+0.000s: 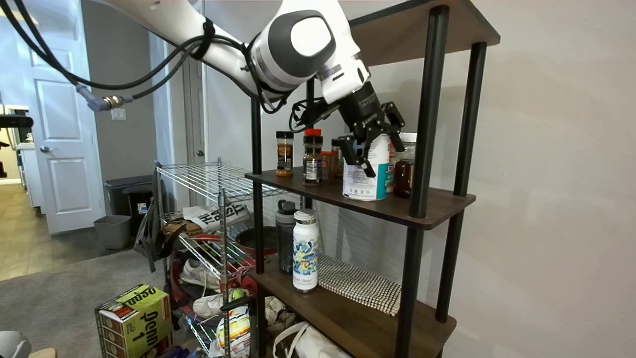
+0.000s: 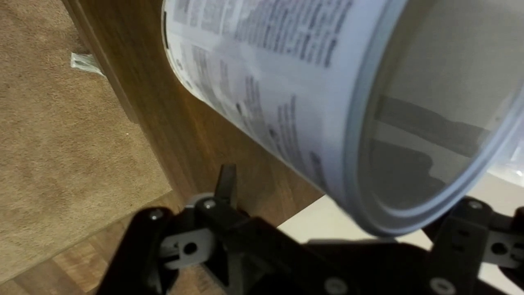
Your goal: Move the white container on the second top shelf to the left, then remove the first right bottle from the shelf
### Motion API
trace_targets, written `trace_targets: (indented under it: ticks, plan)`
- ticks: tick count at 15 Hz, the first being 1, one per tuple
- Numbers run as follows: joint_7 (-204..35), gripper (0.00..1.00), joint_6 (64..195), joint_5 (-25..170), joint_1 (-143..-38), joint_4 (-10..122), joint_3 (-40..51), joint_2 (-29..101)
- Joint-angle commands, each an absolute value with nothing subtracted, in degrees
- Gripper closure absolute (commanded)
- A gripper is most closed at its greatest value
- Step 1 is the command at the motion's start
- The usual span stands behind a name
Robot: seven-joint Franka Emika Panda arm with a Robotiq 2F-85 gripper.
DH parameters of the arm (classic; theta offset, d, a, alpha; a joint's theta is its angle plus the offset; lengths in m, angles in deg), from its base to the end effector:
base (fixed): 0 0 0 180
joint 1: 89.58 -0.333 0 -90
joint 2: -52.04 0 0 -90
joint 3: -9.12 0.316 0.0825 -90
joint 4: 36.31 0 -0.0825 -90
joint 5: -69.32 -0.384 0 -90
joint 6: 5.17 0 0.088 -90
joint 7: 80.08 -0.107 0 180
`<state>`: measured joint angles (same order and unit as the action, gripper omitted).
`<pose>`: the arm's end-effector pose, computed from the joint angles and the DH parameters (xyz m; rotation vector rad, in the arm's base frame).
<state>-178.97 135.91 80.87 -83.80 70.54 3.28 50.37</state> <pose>0.6013 -0.1227 0.5600 -1.7177 2.1819 -0.7543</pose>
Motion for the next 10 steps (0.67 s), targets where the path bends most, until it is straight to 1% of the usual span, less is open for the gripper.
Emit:
trace_targets:
  ticks: [1, 10]
  plan:
    - [-176.23, 0.00, 137.02, 79.58, -84.34, 73.26, 3.55, 52.04]
    - [-175.09, 0.00, 138.19, 80.37, -85.10, 77.87, 4.96, 56.15]
